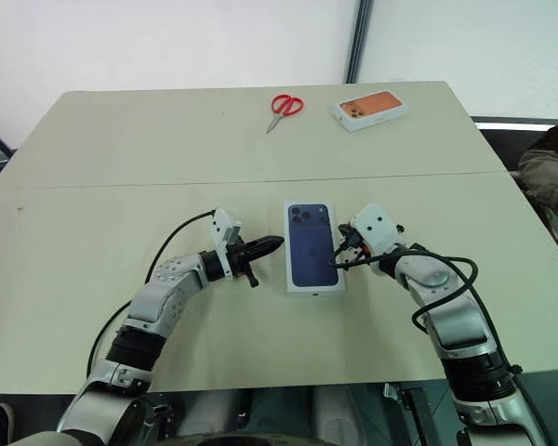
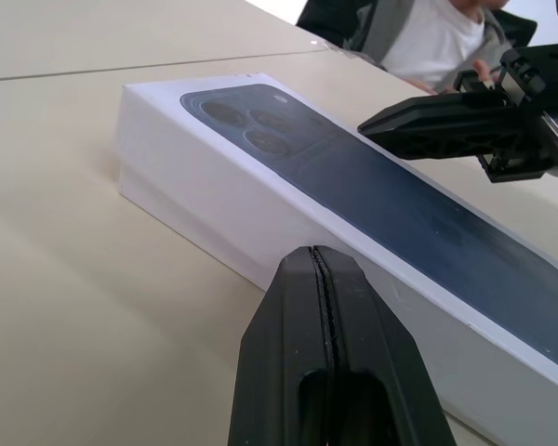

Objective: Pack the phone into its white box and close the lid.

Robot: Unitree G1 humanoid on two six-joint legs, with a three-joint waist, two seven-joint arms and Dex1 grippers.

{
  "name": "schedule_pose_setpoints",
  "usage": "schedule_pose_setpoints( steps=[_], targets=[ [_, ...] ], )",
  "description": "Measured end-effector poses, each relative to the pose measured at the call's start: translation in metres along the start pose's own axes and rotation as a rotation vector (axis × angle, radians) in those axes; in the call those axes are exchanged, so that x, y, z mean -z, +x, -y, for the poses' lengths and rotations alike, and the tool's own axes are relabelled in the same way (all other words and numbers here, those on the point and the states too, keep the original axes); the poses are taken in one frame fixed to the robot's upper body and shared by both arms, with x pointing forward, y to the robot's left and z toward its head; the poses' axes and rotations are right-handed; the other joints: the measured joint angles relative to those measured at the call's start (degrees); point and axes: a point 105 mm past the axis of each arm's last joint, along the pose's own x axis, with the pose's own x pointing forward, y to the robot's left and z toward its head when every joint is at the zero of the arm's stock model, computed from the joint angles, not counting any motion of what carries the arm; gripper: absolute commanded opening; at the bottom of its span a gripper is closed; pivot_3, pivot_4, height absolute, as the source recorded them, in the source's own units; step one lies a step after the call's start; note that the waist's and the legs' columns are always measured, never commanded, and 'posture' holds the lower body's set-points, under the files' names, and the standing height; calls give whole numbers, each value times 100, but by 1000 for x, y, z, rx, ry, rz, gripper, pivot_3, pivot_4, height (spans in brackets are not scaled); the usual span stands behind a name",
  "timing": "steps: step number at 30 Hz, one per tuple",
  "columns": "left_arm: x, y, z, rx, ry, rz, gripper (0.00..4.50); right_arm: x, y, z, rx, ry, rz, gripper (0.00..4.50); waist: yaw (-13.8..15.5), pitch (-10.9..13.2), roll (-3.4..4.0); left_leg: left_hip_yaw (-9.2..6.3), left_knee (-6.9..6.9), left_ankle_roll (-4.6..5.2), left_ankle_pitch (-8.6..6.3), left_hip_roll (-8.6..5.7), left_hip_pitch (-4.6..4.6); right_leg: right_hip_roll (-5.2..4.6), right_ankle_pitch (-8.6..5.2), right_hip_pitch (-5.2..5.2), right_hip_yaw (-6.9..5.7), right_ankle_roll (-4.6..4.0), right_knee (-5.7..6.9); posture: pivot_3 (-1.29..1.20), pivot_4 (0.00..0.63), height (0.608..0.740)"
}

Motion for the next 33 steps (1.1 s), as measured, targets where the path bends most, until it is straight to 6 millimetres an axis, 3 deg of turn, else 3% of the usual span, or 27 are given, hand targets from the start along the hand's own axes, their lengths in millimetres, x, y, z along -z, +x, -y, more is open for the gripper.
schedule_pose_setpoints(
  steps=[5, 7, 9, 11, 14, 17, 19, 22, 29, 33],
  targets=[
    [-10, -10, -13, -38, 3, 18, 0, -16, -2, 25, 77, 28, 63, 47, 1, 3, 0, -1, 7, 0, 0, 2, 0, 1, 6, 1, 0, 0, 0, 0, 150, 740],
    [-41, 7, -19, -47, 20, 98, 0, -38, 1, 37, 106, 44, 140, 47, 31, 10, 3, -9, 28, 0, 1, 1, -7, 6, 18, 7, -10, 5, 0, 0, 150, 740],
    [-75, 23, -15, -18, 61, 185, 0, -55, 5, 36, 89, 27, 199, 47, 32, 9, 3, -17, 35, 0, 0, -1, -1, 7, 22, 32, -17, 13, -21, 0, 150, 740],
    [-87, 39, -7, 19, 100, 221, 0, -57, 11, 31, 71, 30, 209, 47, 15, 5, 5, -15, 33, 16, -10, -5, 16, 5, 26, 66, -19, 22, -54, 0, 150, 740],
    [-57, 57, -1, 58, 103, 133, 0, -43, 18, 18, 21, 57, 168, 47, -14, 6, 7, -1, 31, 38, -23, -15, 8, -7, 29, 51, -6, 31, -55, 0, 150, 740],
    [-32, 57, -5, 51, 89, 53, 0, -27, 19, 6, -23, 53, 116, 47, -27, 7, 7, 0, 19, 40, -24, -9, -4, -2, 28, 25, -3, 31, -48, 0, 150, 740],
    [-22, 48, -11, 44, 116, 13, 0, -6, 13, -10, -80, 59, 56, 47, -17, 6, 9, -1, 8, 39, -24, -3, -4, 4, 27, 22, -3, 30, -49, 0, 150, 740],
    [-12, 36, -9, 69, 151, -24, 0, 1, 1, -21, -136, 29, 34, 47, -35, -2, 19, 5, 11, 39, -25, -2, 22, 3, 27, 51, 2, 30, -53, 0, 150, 740],
    [13, -1, 9, 186, 74, -132, 0, 4, -20, -47, -280, 45, 19, 47, 12, -2, 21, -3, 43, 38, -27, 3, 37, -12, 15, 86, 2, 2, -58, 0, 150, 740],
    [15, -18, 21, 275, 8, -176, 0, 6, -31, -49, -331, 51, 3, 47, 9, 0, 20, 0, 50, 40, -26, 1, 15, -19, 16, 65, 5, 2, -60, 0, 150, 740]
  ],
)
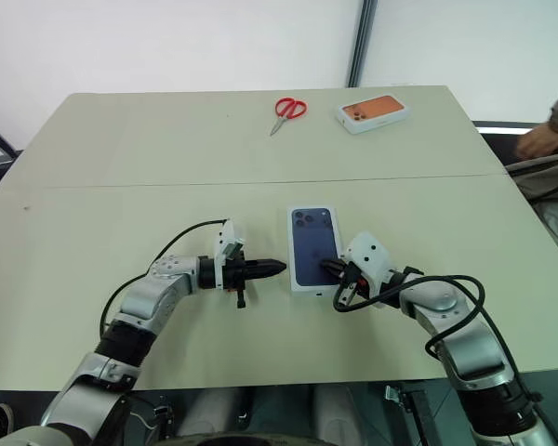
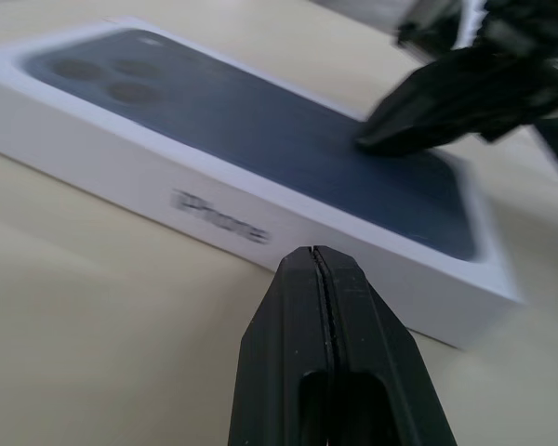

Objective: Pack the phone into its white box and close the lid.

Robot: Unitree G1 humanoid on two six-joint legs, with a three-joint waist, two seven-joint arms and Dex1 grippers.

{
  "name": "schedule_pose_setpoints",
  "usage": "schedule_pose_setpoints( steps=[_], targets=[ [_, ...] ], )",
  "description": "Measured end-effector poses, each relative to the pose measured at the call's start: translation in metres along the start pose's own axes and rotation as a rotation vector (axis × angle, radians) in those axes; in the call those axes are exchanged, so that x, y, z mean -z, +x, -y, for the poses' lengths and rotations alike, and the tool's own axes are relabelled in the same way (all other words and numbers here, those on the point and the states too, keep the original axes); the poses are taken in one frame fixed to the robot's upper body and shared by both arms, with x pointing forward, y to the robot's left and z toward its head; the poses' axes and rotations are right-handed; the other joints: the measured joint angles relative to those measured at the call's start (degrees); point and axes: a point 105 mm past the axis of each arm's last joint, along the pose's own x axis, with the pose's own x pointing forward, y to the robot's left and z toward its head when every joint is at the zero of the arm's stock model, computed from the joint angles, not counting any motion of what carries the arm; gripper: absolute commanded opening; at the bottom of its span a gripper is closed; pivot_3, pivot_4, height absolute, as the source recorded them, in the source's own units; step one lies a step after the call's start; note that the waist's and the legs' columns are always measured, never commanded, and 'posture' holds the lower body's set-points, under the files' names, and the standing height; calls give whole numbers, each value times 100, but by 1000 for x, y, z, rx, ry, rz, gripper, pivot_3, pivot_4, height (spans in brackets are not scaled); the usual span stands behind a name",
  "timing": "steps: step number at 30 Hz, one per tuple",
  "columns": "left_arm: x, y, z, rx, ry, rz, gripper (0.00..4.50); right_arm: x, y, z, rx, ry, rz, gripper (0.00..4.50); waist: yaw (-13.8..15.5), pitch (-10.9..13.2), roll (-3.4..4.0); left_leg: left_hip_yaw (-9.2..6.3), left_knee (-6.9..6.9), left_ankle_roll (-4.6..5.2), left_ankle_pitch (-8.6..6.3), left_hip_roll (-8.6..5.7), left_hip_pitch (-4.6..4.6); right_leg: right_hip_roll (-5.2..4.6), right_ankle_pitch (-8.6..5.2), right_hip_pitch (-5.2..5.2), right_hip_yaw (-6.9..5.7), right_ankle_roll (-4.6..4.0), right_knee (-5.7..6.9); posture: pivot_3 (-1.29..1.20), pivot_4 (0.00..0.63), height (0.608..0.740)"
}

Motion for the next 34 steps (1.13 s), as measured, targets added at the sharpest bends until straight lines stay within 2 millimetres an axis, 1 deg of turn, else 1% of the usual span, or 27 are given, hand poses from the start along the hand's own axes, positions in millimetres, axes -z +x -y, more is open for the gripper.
schedule_pose_setpoints(
  steps=[1, 2, 3, 4, 5, 6, 7, 8, 9, 10, 11, 12, 13, 16, 21, 24, 28, 34],
  targets=[
    [-2, -2, 0, -1, -5, -1, 0, 0, -1, 1, 0, 8, 2, 47, 3, 0, 0, -1, -2, 0, 0, 1, -1, 0, 1, -2, 0, 2, 0, 0, 150, 740],
    [-5, -5, -1, -9, -13, 10, 520, -1, -2, 3, -2, 39, 8, 0, 5, 1, 0, -2, -4, 0, 0, 1, -3, 0, 3, -5, -1, 8, 0, 0, 150, 740],
    [-10, -9, -7, -44, -8, 26, 797, -1, -5, 7, 1, 92, 14, 263, 8, 5, 0, -4, -5, 0, 0, 3, -7, 0, 9, -11, -2, 18, 0, 0, 150, 740],
    [-16, -17, -15, -89, 9, 34, 1326, -3, -8, 14, 17, 125, 27, 590, 9, 6, 0, -5, -6, 0, 0, 6, -9, 1, 11, -13, -3, 20, 1, 0, 150, 740],
    [-19, -23, -19, -117, 22, 35, 1735, -6, -11, 19, 33, 136, 37, 859, 4, 7, 0, -4, -7, 0, 0, 7, -9, 1, 11, -15, -3, 21, 1, 0, 150, 740],
    [-27, -36, -27, -154, 52, 31, 2265, -11, -17, 27, 49, 155, 70, 1376, -5, 9, 0, -2, -13, 0, 0, 9, -10, 3, 11, -19, -3, 21, 1, 0, 150, 740],
    [-33, -47, -32, -187, 77, 28, 2708, -16, -22, 32, 62, 157, 91, 1808, -14, 10, 1, 0, -19, 0, 0, 11, -10, 5, 12, -21, -2, 22, 1, 0, 150, 740],
    [-40, -60, -37, -219, 111, 29, 3236, -20, -26, 36, 77, 153, 112, 2382, -18, 10, 2, 0, -24, 0, 0, 12, -9, 7, 11, -24, -3, 22, 1, 0, 150, 740],
    [-44, -71, -41, -247, 132, 30, 3713, -22, -30, 39, 88, 149, 123, 2860, -18, 9, 3, 2, -30, 1, -1, 12, -10, 7, 11, -27, -3, 22, 1, 0, 150, 740],
    [-49, -82, -43, -271, 159, 28, 4173, -24, -33, 42, 100, 145, 131, 3344, -7, 10, 3, 3, -35, 1, -1, 10, -9, 7, 11, -28, -3, 23, 1, 0, 150, 740],
    [-51, -89, -45, -289, 176, 28, 4500, -26, -35, 44, 101, 144, 139, 3856, -4, 11, 5, 4, -39, 1, -1, 8, -11, 6, 11, -31, -2, 23, 0, 0, 150, 740],
    [-52, -98, -48, -320, 187, 22, 4500, -28, -39, 45, 95, 144, 149, 4325, -1, 13, 7, 6, -40, 2, -2, 6, -13, 3, 11, -33, -2, 24, 0, 0, 150, 740],
    [-52, -106, -50, -348, 194, 21, 4500, -29, -42, 46, 94, 140, 153, 4462, 5, 13, 8, 6, -40, 4, -2, 5, -15, 1, 11, -33, -1, 25, -2, 0, 150, 740],
    [-50, -129, -56, -427, 212, 12, 4500, -29, -53, 48, 85, 124, 148, 4462, 7, 14, 7, 7, -40, 5, -4, 4, -17, -1, 11, -33, -1, 25, -5, 0, 150, 740],
    [-40, -162, -52, -482, 203, -14, 4500, -24, -67, 57, 105, 98, 125, 4462, -12, 17, 11, 9, -39, 4, -4, 9, -16, -9, 4, -34, 2, 11, -5, 0, 150, 740],
    [-36, -171, -48, -498, 180, 10, 4500, -19, -72, 57, 97, 89, 129, 4462, 1, 18, 12, 8, -38, 4, -4, 11, -16, -10, 1, -34, 2, 5, -5, 0, 150, 740],
    [-34, -183, -46, -538, 180, -4, 4500, -9, -76, 57, 92, 86, 102, 4462, 9, 18, 13, 10, -38, 4, -4, 10, -16, -14, 1, -34, 5, 5, -6, 0, 150, 740],
    [-29, -192, -43, -603, 174, -3, 4500, 1, -83, 55, 90, 80, 73, 4462, 9, 19, 13, 9, -39, 4, -4, 10, -17, -14, 0, -33, 10, 4, -12, 0, 150, 740]
  ],
)
